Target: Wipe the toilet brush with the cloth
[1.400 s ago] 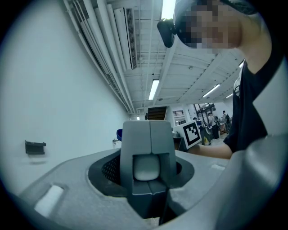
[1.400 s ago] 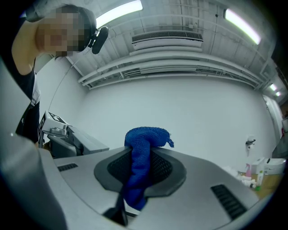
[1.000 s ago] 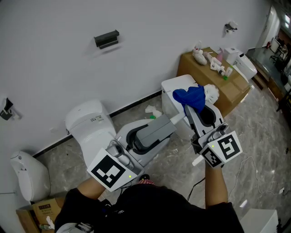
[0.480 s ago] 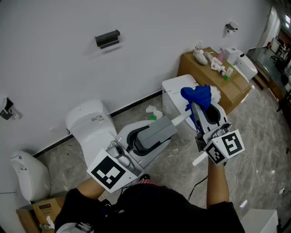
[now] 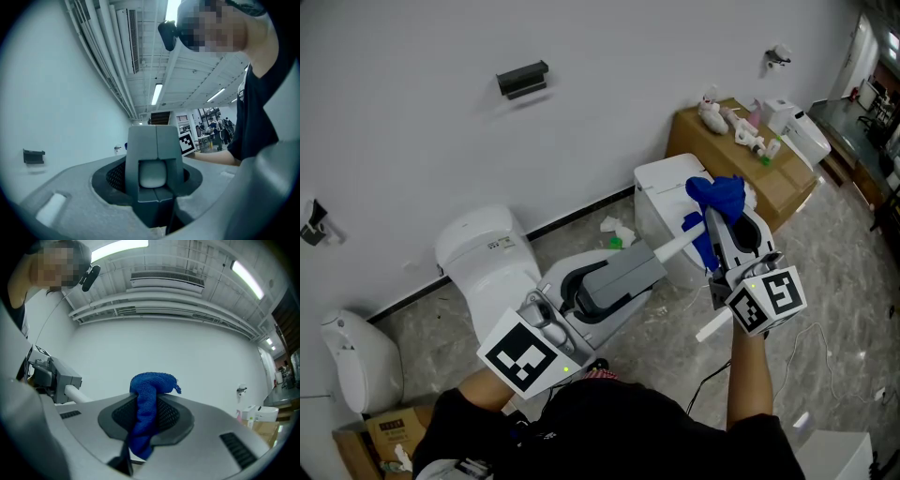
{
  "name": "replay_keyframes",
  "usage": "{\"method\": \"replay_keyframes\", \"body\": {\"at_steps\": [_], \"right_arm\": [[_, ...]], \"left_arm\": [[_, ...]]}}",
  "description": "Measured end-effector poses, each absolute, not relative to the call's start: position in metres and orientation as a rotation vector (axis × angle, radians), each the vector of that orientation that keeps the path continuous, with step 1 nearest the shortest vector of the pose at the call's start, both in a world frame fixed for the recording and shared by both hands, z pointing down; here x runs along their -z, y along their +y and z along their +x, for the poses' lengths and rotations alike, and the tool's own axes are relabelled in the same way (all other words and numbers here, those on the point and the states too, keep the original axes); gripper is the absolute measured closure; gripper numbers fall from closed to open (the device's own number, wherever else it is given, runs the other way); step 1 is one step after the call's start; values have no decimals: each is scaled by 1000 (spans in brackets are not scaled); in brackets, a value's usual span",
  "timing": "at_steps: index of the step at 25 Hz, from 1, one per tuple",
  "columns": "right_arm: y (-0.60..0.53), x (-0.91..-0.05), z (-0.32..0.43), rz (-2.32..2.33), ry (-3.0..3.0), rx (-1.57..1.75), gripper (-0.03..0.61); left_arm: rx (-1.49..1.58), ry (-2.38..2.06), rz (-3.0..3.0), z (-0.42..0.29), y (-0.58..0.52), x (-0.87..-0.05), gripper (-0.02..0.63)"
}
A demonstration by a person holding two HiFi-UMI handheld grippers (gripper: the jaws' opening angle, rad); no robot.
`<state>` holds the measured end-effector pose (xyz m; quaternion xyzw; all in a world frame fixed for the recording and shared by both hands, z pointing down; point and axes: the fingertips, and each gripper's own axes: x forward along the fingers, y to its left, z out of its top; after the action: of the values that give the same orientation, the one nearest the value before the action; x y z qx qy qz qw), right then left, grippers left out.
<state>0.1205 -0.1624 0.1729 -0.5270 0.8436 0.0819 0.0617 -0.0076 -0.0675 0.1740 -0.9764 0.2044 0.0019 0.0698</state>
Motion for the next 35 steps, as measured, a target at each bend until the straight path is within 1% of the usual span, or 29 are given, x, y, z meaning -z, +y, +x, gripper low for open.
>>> {"method": "replay_keyframes", "body": {"at_steps": [21,35], "right_arm": [[-170,-180,133,-1638,2537,-255,502],[-155,-167,129,-1547,2474,-280,502]], "left_arm": [[-11,620,-2959,-6,-70,-177,430],[-2,632,-2948,-5,-80,-184,431]]}}
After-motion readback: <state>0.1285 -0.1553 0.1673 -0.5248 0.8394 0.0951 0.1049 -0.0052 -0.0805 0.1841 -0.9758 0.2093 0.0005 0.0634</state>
